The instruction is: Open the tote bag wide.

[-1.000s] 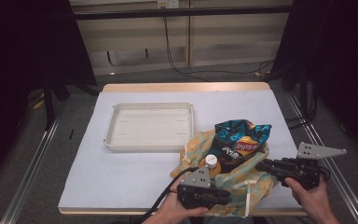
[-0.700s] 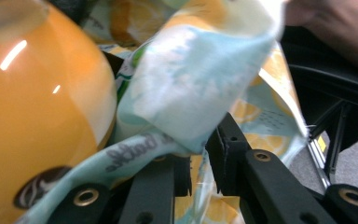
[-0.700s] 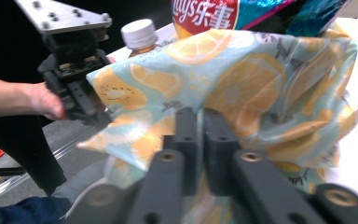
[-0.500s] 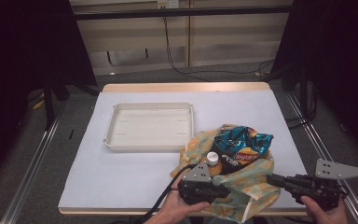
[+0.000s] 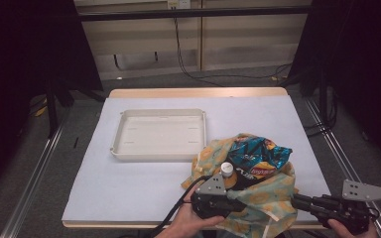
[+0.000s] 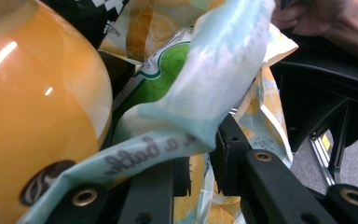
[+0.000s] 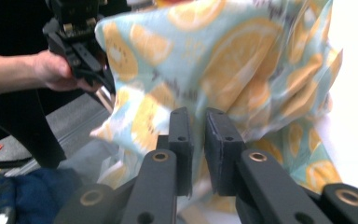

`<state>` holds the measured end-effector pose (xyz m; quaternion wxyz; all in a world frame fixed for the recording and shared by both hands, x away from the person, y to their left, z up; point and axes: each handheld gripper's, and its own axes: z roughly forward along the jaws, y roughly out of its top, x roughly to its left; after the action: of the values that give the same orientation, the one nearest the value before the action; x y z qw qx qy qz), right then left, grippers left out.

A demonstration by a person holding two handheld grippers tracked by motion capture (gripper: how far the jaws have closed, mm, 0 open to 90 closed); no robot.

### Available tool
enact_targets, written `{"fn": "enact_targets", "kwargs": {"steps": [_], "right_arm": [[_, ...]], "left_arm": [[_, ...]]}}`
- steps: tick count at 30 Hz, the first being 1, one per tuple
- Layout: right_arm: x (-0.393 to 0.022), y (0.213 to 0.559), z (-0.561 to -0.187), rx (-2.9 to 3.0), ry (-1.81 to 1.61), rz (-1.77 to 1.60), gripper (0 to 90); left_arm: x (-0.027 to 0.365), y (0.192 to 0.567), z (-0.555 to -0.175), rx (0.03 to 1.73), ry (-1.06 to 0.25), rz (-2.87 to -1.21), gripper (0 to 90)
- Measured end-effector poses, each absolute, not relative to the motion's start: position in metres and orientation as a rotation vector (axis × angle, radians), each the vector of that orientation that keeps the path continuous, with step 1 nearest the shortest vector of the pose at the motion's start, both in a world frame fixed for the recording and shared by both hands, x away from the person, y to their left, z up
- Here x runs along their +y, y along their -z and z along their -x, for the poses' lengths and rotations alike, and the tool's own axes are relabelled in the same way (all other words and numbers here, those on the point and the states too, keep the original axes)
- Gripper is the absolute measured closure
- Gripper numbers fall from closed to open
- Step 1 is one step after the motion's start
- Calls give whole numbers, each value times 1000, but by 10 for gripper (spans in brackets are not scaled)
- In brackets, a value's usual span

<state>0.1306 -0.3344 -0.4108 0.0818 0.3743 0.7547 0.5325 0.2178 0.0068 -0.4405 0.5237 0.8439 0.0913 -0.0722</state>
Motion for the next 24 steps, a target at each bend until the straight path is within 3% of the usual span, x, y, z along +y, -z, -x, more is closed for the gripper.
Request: {"fn": "enact_targets", "kwargs": {"steps": [1,8,10,11,13,18,19,20,21,22,24], "right_arm": [[-334,414,-128,2269,-1607,-1110,900],[-325,416,-131,2299,-1571,-1087,900],[-325,411,-130,2286,-1583,-1077,851],[-326,404,-132,2280,-1596,-1072,714],[-325,398,-133,2269,-1614,-1057,590],[-315,393,-142,2281,-1594,-1042,473],[-310,392,-148,2279,-1593,-1030,530],[-310,392,-148,2279,-1593,-1030,530],[-307,392,-154,2281,-1579,-1032,674],[-307,392,-154,2281,-1579,-1032,674],[-304,389,-151,2242,-1615,-989,860]], "left_arm": [[6,441,-219,226,177,-2019,786],[5,443,-219,229,181,-2014,785],[6,442,-220,229,178,-2026,785],[6,443,-220,228,179,-2024,785],[6,443,-220,229,178,-2028,785],[5,444,-220,229,191,-2014,785],[4,444,-220,232,194,-2011,786],[4,443,-220,229,196,-2009,786],[2,444,-220,227,203,-1997,786],[2,443,-221,225,201,-2006,786],[-1,443,-220,226,203,-2003,786]]}}
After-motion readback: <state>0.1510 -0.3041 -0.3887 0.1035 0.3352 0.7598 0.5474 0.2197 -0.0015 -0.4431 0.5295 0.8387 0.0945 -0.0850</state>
